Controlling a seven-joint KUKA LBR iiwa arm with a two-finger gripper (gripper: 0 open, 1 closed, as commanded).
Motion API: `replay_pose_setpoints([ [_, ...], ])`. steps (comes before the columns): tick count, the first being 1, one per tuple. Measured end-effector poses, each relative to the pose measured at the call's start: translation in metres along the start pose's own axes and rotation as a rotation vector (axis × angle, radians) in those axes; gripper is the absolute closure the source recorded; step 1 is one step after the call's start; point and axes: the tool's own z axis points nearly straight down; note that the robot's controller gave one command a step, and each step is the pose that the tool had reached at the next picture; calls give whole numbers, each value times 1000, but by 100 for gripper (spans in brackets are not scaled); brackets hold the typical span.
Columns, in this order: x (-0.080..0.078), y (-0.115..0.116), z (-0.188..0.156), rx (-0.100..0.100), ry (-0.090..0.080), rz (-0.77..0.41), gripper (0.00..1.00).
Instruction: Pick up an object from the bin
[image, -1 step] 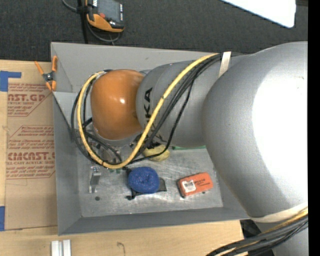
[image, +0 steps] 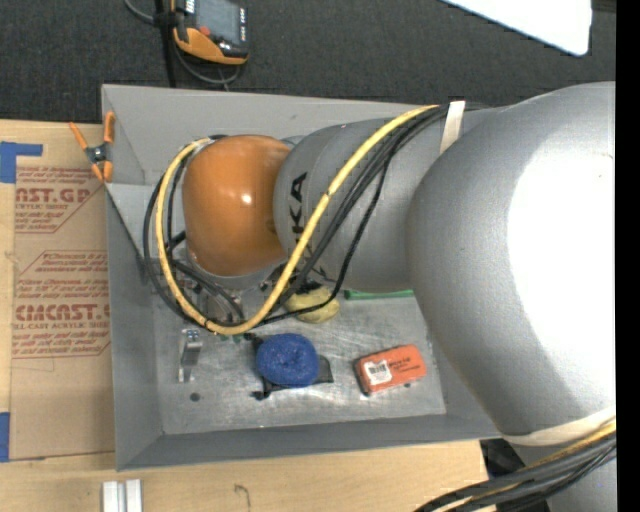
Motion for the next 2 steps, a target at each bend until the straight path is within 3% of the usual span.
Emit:
replay_pose_setpoints([
  [1, -6, -27, -10, -1, 0, -185, 0],
  [2, 5, -85, -26, 1, 0, -243, 0],
])
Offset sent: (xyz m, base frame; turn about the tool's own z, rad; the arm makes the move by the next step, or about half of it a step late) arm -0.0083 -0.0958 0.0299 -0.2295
